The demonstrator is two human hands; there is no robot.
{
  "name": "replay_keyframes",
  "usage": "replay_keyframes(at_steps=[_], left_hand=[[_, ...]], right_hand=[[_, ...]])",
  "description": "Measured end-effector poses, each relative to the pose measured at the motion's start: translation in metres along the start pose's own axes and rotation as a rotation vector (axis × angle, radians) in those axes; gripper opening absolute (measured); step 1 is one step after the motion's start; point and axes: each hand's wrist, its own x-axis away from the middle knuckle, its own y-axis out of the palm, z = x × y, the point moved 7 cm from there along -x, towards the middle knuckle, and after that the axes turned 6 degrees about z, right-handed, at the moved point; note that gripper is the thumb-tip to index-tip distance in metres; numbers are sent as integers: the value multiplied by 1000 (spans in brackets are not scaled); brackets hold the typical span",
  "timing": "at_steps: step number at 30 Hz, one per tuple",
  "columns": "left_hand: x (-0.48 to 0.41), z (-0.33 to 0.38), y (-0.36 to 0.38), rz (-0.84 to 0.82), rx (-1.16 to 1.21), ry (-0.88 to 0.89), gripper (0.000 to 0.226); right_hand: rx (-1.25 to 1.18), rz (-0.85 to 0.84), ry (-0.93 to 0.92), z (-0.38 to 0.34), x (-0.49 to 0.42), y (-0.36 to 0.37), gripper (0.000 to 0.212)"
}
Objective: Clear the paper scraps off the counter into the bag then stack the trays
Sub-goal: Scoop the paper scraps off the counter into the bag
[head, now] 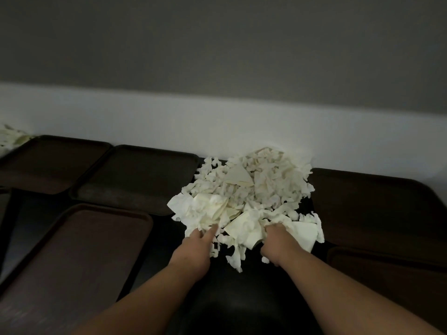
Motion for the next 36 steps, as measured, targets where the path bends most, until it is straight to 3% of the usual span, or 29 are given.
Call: replay_keyframes(at_steps=[5,12,21,27,36], left_hand=[[-2,3,3,-37,-84,-9,52],[9,-2,5,-49,-25,65,41],[35,-8,-27,91,38,183,34],[53,-5,-65,248,233,285,33],[87,25,-75,284,353,438,30]], right_hand=[[17,28,-37,-3,4,0,27],[-22,93,-52,5,34,-1,14],[-204,323,0,12,85,-27,14],[-423,535,85,12,140,-36,11],[-527,601,251,46,227,-7,11]])
